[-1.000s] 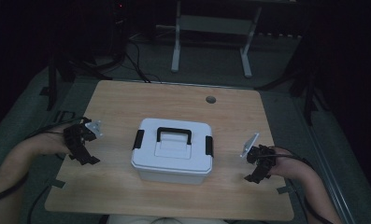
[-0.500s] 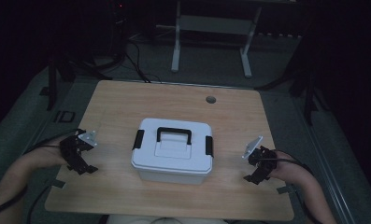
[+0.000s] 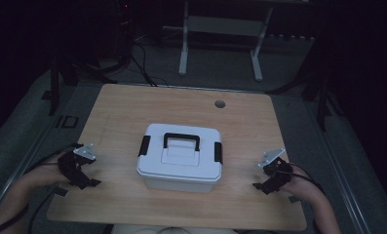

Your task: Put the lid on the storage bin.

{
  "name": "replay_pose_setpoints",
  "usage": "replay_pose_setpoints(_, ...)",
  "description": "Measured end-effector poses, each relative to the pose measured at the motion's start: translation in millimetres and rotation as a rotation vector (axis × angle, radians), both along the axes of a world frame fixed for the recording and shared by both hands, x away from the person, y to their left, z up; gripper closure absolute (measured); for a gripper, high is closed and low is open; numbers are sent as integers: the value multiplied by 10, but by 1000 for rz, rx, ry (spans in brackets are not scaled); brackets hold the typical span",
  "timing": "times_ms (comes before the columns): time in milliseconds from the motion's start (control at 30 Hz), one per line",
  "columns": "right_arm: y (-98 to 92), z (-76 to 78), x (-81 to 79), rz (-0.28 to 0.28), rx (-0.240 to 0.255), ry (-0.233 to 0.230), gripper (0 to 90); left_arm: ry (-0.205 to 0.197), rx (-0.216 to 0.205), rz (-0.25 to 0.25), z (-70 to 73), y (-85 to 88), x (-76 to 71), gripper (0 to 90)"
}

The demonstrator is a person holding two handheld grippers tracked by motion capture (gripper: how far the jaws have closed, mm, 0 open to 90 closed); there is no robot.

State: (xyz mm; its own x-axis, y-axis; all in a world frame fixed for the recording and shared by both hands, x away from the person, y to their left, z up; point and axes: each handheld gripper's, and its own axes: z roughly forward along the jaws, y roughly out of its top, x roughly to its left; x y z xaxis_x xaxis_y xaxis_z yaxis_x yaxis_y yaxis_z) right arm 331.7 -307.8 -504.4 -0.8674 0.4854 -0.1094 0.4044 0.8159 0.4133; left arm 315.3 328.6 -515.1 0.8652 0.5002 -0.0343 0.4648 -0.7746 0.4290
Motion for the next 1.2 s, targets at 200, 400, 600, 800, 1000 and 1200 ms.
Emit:
replay_pose_setpoints(200,-131,-47,-34,-97,33,-58,136,-14,-30,35,-54,59,-52,75)
replay_pose_setpoints(400,-199,-152,-80,-186,94,-84,127,-49,-37,108,-154,129,-86,75)
replay_pose_setpoints(600,-240,-246,-92,-284,155,-153,119,-98,-56,179,-211,196,-104,75)
replay_pose_setpoints(800,-312,-245,-82,-449,264,-291,116,-141,-97,272,-229,258,-92,75)
replay_pose_setpoints(1000,-374,-245,-66,-583,287,-352,116,-191,-81,356,-279,267,-72,75)
replay_pose_setpoints(1200,-427,-300,-46,-730,286,-391,116,-223,-101,449,-326,293,-53,75)
